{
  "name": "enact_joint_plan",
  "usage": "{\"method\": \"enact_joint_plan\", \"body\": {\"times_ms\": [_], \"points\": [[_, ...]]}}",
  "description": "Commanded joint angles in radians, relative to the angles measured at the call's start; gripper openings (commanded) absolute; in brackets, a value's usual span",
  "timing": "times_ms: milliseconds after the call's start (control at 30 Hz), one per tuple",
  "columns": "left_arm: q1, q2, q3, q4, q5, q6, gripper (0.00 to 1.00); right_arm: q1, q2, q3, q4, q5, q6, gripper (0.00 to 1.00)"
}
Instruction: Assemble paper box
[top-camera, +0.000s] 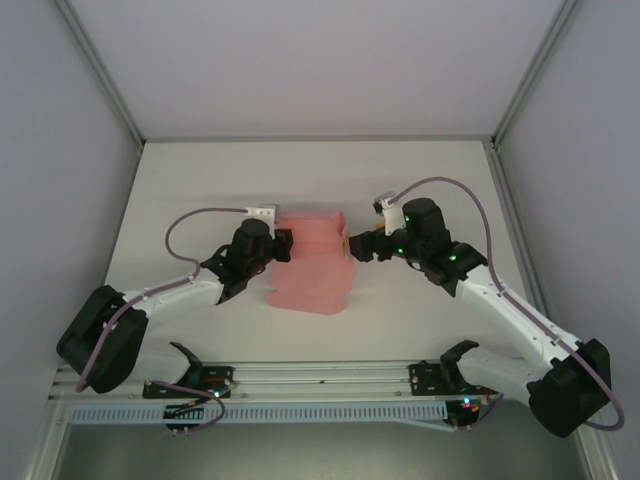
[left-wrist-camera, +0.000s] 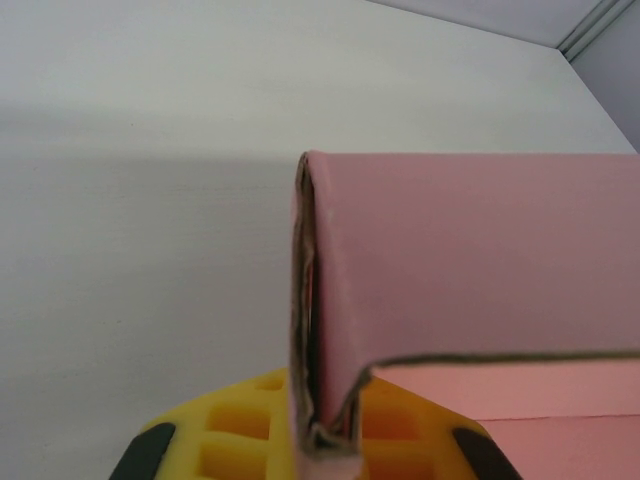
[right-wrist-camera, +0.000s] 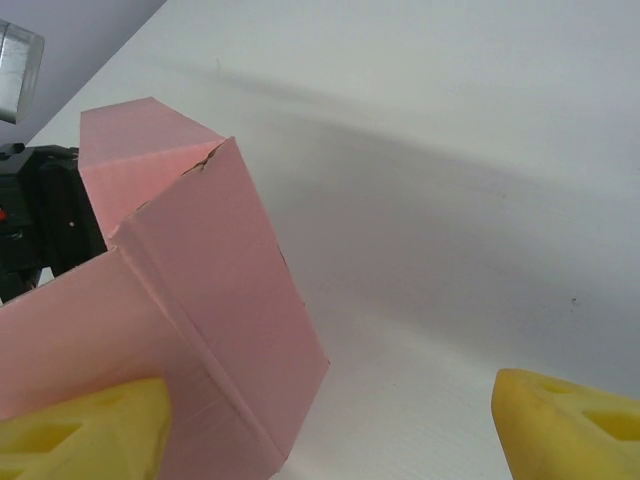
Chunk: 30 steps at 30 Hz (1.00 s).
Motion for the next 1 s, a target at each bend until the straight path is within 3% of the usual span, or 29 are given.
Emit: {"method": "enact_joint_plan", "body": {"times_ms": [0,233,467,767,867,967], "points": [[-0.005,-0.019,-0.001,0.017,0.004,0.021,0.0,0.007,0.031,0.007,-0.008,-0.058,-0.056,0.83],[-0.005,-0.015,0.002,0.015,0.012,0.014,0.0,0.017,0.167,0.08,0.007,-0.253,-0.108,0.78],[-0.007,-0.014,0.006,0.015,0.022,0.009,0.0,0.048,0.212,0.09,0.1,-0.11,-0.064,0.76],[-0.007,-0.02,0.007,0.004,0.015,0.001,0.0,0.129,0.22,0.127,0.061,0.247,-0.012,0.64],[-0.007,-0.016,0.009,0.002,0.013,-0.003,0.0,0.148,0.209,0.129,0.063,0.293,0.007,0.64],[-0.007,-0.007,0.014,-0.001,0.011,-0.009,0.0,0.154,0.208,0.126,0.084,0.257,0.012,0.65]]}}
